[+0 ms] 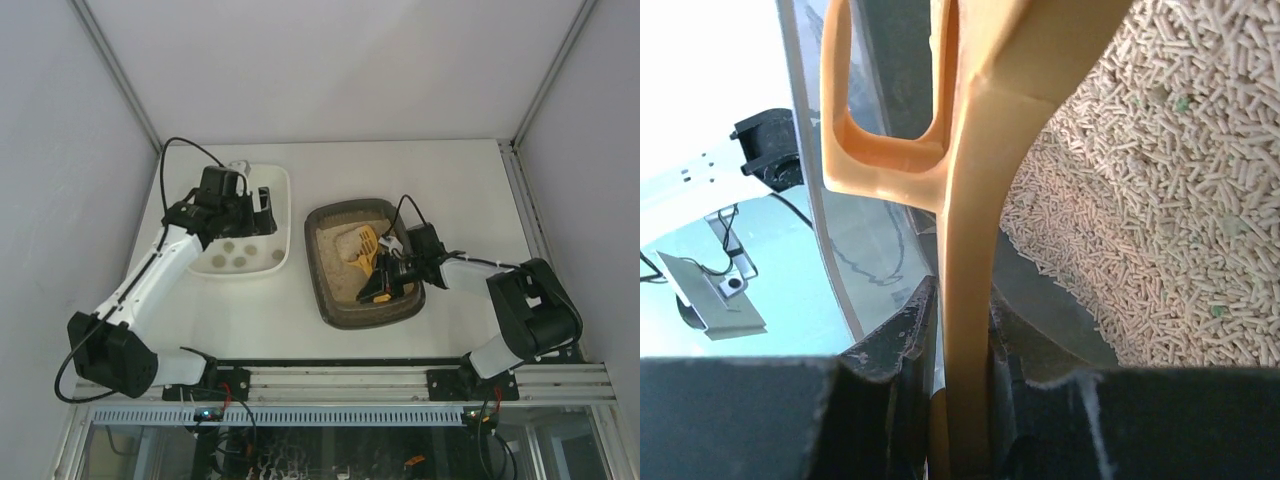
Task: Clean the litter box
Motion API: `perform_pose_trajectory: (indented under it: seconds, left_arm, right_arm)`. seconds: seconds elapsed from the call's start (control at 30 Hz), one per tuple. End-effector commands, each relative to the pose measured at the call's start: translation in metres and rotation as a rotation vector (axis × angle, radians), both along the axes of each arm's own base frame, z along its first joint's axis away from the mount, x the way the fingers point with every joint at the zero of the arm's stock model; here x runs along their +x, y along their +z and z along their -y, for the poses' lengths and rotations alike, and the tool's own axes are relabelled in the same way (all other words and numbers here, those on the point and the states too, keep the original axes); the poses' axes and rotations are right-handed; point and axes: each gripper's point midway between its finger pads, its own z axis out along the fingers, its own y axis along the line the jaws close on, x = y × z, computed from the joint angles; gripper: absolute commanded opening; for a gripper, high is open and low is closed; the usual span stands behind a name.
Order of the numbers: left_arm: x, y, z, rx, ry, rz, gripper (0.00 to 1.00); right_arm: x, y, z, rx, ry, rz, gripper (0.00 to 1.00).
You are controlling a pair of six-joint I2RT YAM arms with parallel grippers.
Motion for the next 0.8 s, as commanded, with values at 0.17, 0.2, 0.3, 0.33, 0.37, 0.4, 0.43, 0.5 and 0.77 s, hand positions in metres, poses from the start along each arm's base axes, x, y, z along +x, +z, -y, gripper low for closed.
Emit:
perform_pose_trajectory:
  seconds: [0.17,0.2,0.3,0.33,0.37,0.4,0.43,0.5,0.77]
  left_arm:
    - [-0.038,-0.007,-0.053,0.128,-0.015,0.021,0.92]
    - [-0.041,-0.007,-0.056,0.133,-0.012,0.029,0.92]
    - [-0.049,-0.009,-0.067,0.158,-0.008,0.047,0.92]
    - [-0.051,-0.011,-0.07,0.168,-0.005,0.052,0.92]
    - [-0.053,-0.012,-0.073,0.179,0.0,0.057,0.92]
    - [-0.055,-0.014,-0.076,0.189,0.005,0.061,0.92]
    - [-0.056,-0.016,-0.078,0.199,0.011,0.064,0.92]
    - [-0.058,-0.02,-0.083,0.216,0.025,0.07,0.92]
    - [-0.065,-0.028,-0.092,0.241,0.056,0.083,0.92]
  right_arm:
    - [0.0,0.005,-0.001,0.119,-0.044,0.156,0.0]
    - [-0.001,0.005,0.0,0.127,-0.047,0.171,0.0]
    - [-0.004,0.007,0.0,0.16,-0.054,0.214,0.0]
    - [-0.005,0.007,-0.001,0.179,-0.058,0.231,0.0]
    - [-0.007,0.008,0.0,0.199,-0.067,0.251,0.0]
    - [-0.008,0.008,0.0,0.217,-0.081,0.275,0.0]
    - [-0.008,0.008,0.001,0.235,-0.096,0.304,0.0]
    - [-0.013,0.005,0.003,0.253,-0.108,0.334,0.0]
    - [-0.035,-0.008,-0.022,0.27,-0.024,0.299,0.0]
